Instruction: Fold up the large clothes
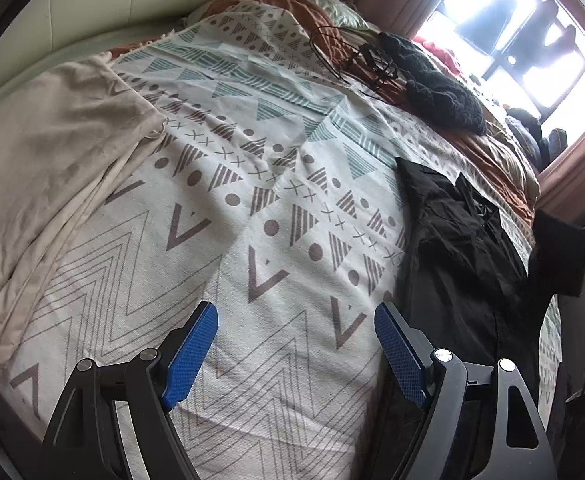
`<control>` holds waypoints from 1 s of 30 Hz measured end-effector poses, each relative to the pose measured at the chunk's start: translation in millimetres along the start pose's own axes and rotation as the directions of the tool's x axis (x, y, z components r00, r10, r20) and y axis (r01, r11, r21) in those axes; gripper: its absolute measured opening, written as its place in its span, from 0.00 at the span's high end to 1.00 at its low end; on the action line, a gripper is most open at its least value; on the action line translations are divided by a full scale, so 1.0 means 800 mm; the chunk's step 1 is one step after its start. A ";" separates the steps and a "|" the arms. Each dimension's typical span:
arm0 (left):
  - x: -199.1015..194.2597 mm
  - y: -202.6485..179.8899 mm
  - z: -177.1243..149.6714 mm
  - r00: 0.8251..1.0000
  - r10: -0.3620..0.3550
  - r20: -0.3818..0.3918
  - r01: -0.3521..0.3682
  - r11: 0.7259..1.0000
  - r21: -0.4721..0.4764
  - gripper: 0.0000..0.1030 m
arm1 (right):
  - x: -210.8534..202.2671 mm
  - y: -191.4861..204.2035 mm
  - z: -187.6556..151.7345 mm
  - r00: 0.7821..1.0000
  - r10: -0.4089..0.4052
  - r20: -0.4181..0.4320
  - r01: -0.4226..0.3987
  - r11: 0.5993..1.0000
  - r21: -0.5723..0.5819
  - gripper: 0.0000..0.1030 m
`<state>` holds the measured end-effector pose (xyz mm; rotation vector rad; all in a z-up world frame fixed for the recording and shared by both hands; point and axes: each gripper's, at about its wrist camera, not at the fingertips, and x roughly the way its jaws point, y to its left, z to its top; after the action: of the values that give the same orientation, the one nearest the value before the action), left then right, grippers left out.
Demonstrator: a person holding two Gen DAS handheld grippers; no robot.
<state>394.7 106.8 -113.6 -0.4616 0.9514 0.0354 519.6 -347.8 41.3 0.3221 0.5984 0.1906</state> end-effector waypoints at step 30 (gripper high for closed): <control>0.023 -0.003 -0.008 0.999 0.013 -0.036 -0.013 1.000 -0.009 0.21 | 0.115 -0.115 -0.187 0.899 0.013 -0.438 0.125 0.951 0.284 0.40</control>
<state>401.2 99.1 -129.9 -0.4656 0.9901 0.0430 515.2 -372.7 -155.2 0.5699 1.0877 0.1119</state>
